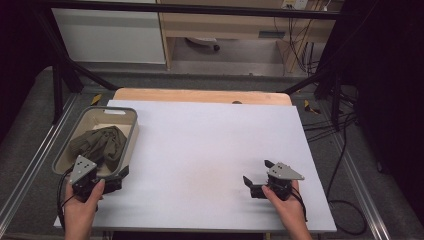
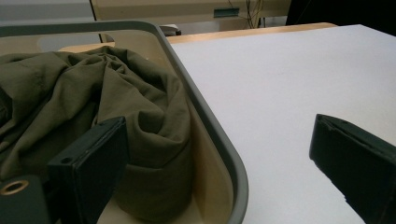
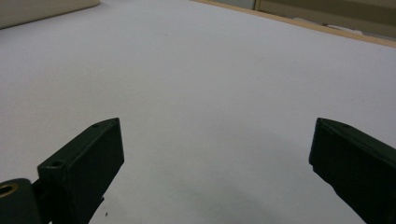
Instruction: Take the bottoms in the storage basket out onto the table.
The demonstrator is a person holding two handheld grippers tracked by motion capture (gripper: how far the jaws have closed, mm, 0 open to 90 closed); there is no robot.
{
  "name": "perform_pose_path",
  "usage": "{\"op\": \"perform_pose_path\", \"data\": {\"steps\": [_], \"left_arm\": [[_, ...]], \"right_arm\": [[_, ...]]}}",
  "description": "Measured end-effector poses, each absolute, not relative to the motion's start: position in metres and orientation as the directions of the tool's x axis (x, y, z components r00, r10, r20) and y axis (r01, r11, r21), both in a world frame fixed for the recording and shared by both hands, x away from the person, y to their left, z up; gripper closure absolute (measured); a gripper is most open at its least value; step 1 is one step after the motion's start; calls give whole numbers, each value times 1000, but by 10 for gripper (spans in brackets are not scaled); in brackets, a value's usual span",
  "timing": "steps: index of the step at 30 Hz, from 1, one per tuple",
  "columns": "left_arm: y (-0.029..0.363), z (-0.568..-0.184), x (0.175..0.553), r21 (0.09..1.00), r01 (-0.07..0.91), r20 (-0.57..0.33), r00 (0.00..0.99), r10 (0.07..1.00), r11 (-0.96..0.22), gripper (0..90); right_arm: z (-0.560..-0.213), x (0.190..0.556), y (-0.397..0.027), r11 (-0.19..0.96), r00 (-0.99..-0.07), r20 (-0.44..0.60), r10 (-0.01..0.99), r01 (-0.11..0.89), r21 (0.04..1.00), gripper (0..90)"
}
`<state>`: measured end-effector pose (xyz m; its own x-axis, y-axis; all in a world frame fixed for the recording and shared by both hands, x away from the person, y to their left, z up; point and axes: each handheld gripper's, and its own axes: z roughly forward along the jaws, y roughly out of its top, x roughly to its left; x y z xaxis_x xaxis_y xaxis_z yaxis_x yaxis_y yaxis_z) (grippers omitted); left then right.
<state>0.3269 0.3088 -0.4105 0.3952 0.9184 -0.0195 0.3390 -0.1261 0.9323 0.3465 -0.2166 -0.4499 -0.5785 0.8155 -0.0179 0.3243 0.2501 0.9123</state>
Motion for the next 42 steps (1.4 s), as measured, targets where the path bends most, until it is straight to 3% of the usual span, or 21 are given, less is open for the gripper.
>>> {"op": "perform_pose_path", "data": {"steps": [19,31,36,40,41,42], "left_arm": [[316,-409,327,938,328,-38,413,910,-110,56],[315,-402,326,941,320,-44,443,896,-111,46],[315,-390,326,944,313,-47,430,902,-100,50],[318,-372,343,922,374,-90,457,885,-99,76],[321,-359,352,909,382,-25,444,895,-164,76],[323,-353,356,903,392,-19,443,896,-175,76]], "right_arm": [[-449,344,-219,229,-562,19,827,367,902,35],[-447,344,-220,268,-574,-10,819,367,891,35],[-446,342,-222,258,-570,-3,822,368,893,35],[-447,342,-220,246,-566,12,825,377,893,36],[-447,342,-218,261,-573,0,820,373,890,36],[-447,342,-217,263,-576,-3,818,370,891,36]]}}
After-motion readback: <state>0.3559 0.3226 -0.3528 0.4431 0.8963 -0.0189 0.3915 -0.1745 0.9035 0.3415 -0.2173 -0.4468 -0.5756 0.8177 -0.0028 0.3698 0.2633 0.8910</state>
